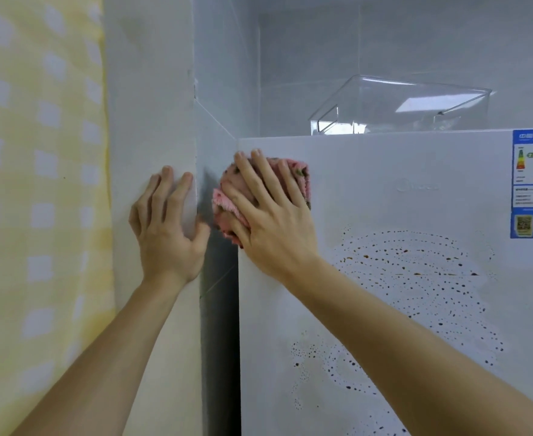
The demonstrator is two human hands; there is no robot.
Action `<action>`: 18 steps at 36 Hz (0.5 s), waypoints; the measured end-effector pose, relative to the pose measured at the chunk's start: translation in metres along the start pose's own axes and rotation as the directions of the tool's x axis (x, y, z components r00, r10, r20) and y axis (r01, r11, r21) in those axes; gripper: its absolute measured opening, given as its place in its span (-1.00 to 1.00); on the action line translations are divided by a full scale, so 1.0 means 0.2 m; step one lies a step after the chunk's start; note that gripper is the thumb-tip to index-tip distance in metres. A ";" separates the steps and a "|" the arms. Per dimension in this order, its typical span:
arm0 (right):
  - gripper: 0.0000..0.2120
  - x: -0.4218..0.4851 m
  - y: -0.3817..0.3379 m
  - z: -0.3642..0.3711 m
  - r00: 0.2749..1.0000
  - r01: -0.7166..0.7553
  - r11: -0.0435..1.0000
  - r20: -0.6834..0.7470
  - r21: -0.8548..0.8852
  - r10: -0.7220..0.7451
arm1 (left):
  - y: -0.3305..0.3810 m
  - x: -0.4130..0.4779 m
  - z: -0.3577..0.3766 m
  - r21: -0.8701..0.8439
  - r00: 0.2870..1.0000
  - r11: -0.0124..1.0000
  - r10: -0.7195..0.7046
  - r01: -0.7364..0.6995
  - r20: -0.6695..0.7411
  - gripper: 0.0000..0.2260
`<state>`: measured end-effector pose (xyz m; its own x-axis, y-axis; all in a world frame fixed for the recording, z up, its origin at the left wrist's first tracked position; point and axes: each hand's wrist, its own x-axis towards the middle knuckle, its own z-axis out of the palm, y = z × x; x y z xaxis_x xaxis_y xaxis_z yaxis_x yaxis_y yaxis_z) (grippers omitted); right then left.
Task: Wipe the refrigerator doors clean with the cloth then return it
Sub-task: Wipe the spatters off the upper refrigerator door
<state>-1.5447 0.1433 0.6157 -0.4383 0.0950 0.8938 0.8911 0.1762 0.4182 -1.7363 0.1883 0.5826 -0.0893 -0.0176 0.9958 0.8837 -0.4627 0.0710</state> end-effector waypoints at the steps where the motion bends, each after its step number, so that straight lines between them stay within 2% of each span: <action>1: -0.52 -0.05 -0.01 0.01 0.999 0.034 0.999 0.002 0.019 -0.034 | -0.01 0.00 0.00 0.003 1.000 1.000 0.007 -0.007 0.005 -0.43; 6: -0.50 -0.26 0.01 0.02 0.978 0.194 0.981 0.066 0.023 -0.195 | -0.02 0.00 -0.01 0.001 1.000 1.000 0.010 -0.010 -0.005 -0.45; 10: -0.47 -0.20 0.07 -0.01 0.974 0.220 0.975 0.052 0.028 -0.221 | -0.01 0.01 -0.02 0.001 1.000 1.000 0.009 -0.009 0.000 -0.45; 12: -0.49 -0.11 0.14 -0.03 0.987 0.157 0.987 0.018 0.027 -0.158 | -0.01 0.01 -0.02 0.002 1.000 1.000 0.013 -0.013 0.000 -0.44; 15: -0.50 0.06 0.27 -0.09 0.998 -0.033 0.999 -0.046 0.028 0.034 | -0.02 0.00 -0.01 -0.003 1.000 1.000 0.008 -0.008 -0.012 -0.44; 18: -0.45 0.17 0.34 -0.12 0.977 -0.212 0.977 -0.005 0.007 0.212 | -0.01 0.00 -0.01 0.004 1.000 1.000 0.011 -0.011 -0.014 -0.45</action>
<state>-1.4962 0.1346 0.6777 -0.2390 0.1255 0.9629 0.9628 0.1594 0.2182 -1.7392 0.1887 0.5815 -0.0855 -0.0349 0.9957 0.8866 -0.4585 0.0601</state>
